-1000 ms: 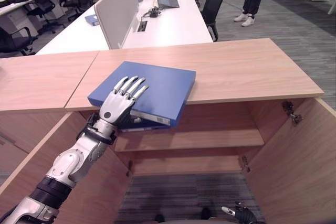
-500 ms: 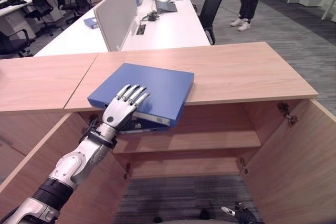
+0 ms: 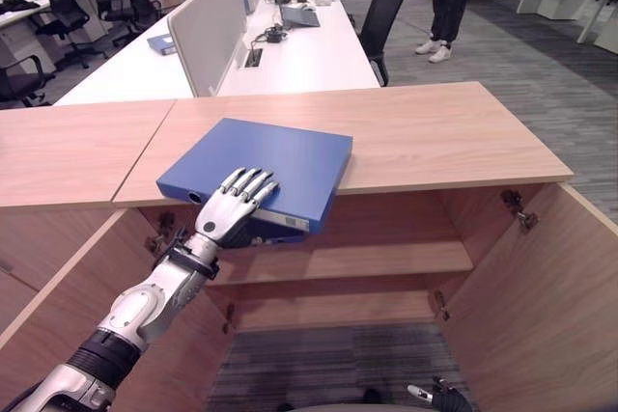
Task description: Put the empty folder in the office cabinet
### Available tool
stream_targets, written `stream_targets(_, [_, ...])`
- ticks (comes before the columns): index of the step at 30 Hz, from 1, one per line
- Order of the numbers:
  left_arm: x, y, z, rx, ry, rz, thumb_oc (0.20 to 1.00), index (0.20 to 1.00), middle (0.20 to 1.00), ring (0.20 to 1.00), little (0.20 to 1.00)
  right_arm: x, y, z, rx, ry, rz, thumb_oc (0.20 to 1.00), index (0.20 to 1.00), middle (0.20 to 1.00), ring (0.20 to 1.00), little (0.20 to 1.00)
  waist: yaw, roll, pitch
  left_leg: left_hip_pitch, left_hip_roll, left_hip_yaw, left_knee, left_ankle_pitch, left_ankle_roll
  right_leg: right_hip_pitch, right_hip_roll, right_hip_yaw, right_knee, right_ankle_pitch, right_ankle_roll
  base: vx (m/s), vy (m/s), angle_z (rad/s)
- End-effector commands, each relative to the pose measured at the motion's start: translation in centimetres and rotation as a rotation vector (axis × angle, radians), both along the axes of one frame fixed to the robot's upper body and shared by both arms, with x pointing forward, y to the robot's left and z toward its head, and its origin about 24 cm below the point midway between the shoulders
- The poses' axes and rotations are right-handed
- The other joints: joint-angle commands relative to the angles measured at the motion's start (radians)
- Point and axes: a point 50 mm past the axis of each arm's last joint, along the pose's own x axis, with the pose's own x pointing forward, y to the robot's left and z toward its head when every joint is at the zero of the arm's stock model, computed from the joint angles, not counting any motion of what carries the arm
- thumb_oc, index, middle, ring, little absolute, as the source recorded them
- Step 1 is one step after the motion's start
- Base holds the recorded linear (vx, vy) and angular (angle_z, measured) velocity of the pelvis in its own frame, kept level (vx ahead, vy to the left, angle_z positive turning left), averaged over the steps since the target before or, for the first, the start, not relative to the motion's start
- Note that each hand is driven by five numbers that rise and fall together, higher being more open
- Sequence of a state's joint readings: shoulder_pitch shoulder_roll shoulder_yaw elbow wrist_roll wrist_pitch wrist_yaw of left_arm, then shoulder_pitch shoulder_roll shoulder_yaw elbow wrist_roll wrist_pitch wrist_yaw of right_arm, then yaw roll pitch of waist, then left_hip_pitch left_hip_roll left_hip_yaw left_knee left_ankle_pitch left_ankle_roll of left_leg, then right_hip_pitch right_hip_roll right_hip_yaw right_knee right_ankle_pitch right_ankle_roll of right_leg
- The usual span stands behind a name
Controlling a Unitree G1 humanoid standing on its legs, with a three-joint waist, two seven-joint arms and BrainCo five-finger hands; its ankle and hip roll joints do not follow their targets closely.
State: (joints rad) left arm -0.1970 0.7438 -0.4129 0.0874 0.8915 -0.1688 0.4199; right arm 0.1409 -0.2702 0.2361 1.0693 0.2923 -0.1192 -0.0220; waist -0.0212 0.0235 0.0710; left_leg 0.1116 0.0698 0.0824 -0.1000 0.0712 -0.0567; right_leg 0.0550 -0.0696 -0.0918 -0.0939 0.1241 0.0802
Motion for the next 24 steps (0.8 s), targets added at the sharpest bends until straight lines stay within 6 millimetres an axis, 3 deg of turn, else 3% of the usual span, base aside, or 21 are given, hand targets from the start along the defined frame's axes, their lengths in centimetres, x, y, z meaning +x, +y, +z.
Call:
stream_targets(1, [2.9,-1.1,4.6,-0.015,-0.191,-0.019,1.000,1.000,1.000,1.000,1.000,3.2,0.6,0.5,0.001,-0.072,0.031,1.000,1.000,1.000,1.000,1.000,-0.015,-0.003,0.058,0.026,0.079,0.039,0.013,-0.056,-0.084,0.111,-0.029,-0.014,0.007,-0.178,0.072,0.00,0.000,0.00])
stream_targets(10, [3.4,-1.8,4.3,-0.021,-0.179,-0.025,1.000,1.000,1.000,1.000,1.000,3.1,0.6,0.4,-0.003,-0.062,0.026,1.000,1.000,1.000,1.000,1.000,-0.022,-0.005,0.053,0.025,0.080,0.047,0.013,-0.057,-0.084,0.106,-0.029,-0.009,0.007,-0.175,0.074,0.00,0.001,-0.02])
stream_targets(11, [3.4,-1.9,3.8,-0.027,-0.158,-0.023,0.200,0.200,0.200,0.200,0.200,3.0,0.5,0.3,-0.005,-0.058,0.023,1.000,1.000,1.000,1.000,1.000,-0.024,-0.005,0.050,0.030,0.080,0.046,0.013,-0.068,-0.085,0.109,-0.030,-0.008,0.007,-0.184,0.075,-0.03,0.001,-0.02])
stream_targets(24, [3.0,-1.6,2.7,-0.055,-0.100,-0.005,0.200,0.200,0.200,0.200,0.200,2.9,0.5,0.3,-0.002,-0.058,0.000,1.000,1.000,1.000,1.000,1.000,-0.023,-0.011,0.049,0.027,0.080,0.049,0.013,-0.059,-0.084,0.108,-0.029,-0.010,0.007,-0.175,0.072,0.01,0.001,0.00])
